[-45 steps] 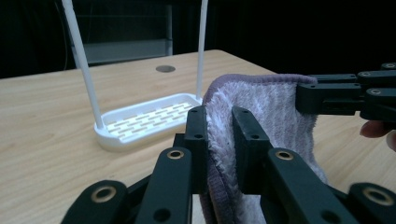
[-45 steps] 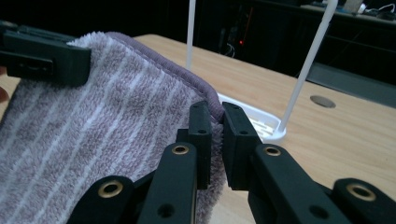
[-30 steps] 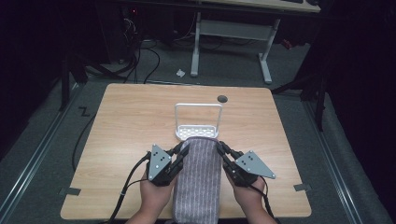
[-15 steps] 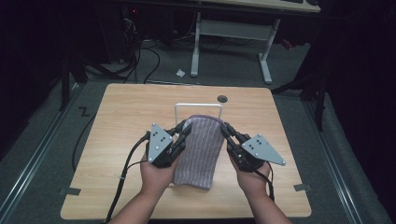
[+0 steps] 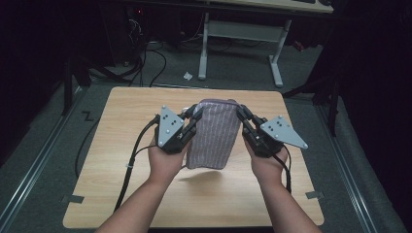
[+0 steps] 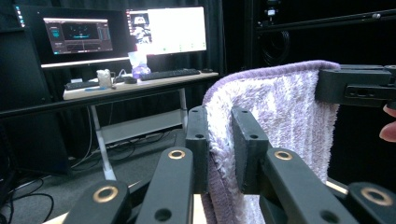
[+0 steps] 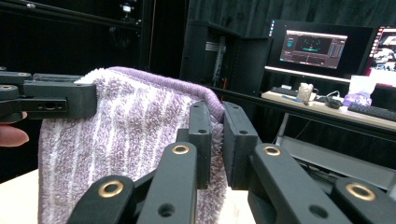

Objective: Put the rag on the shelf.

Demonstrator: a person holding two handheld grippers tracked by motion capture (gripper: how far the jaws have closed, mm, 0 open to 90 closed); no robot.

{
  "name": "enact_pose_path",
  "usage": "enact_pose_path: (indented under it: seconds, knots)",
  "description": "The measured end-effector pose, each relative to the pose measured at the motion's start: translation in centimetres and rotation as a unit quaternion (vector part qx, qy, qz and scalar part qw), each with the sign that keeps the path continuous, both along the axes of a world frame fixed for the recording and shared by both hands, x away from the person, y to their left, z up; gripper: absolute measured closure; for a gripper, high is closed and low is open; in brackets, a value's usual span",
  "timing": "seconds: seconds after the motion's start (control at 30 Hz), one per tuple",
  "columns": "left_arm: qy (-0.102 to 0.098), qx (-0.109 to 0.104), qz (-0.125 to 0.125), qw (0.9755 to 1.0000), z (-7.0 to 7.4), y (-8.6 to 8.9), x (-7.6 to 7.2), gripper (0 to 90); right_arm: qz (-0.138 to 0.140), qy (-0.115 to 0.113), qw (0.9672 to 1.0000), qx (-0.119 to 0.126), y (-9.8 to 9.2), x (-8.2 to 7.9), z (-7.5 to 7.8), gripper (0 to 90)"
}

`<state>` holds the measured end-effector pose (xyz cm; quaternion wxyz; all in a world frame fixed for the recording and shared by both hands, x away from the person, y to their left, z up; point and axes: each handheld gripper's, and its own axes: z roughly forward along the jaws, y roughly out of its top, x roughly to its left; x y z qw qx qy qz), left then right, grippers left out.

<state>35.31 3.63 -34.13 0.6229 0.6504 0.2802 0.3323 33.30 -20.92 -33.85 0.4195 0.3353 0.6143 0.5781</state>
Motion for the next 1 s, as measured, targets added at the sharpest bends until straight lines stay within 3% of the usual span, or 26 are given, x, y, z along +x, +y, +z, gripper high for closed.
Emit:
enact_pose_path:
  seconds: [0.13, 0.27, 0.33, 0.47, 0.73, 0.87, 1.0]
  knots:
    - [-0.01, -0.002, -0.01, 0.9999, 0.1, -0.1, 0.7, 78.5, -0.006, 0.003, 1.0, 0.001, -0.2, 0.7, 0.3, 83.6]
    - [0.006, -0.006, -0.014, 0.9999, 0.2, 0.0, 1.9, 78.6, -0.008, 0.006, 0.9999, 0.002, -0.3, 1.5, 0.8, 83.6]
    - [-0.006, 0.0, -0.011, 0.9999, 0.5, -0.1, 2.4, 78.7, -0.012, 0.004, 0.9999, 0.0, -0.2, 2.0, 1.0, 83.6]
    - [-0.007, -0.005, -0.016, 0.9998, 1.0, -0.1, 3.4, 78.8, -0.015, 0.005, 0.9999, 0.003, -0.1, 2.9, 1.4, 83.7]
    - [-0.01, 0.006, 0.0, 0.9999, 1.7, 0.6, 6.7, 78.8, -0.016, 0.012, 0.9998, 0.007, 0.6, 6.1, 2.3, 83.7]
    - [0.01, -0.006, -0.002, 0.9999, 1.4, 1.3, 8.5, 78.6, -0.016, 0.016, 0.9997, -0.002, 1.5, 8.2, 2.8, 83.6]
    - [0.016, -0.011, 0.007, 0.9998, 1.2, 1.6, 9.9, 78.5, -0.013, 0.021, 0.9997, 0.003, 2.0, 10.1, 3.1, 83.7]
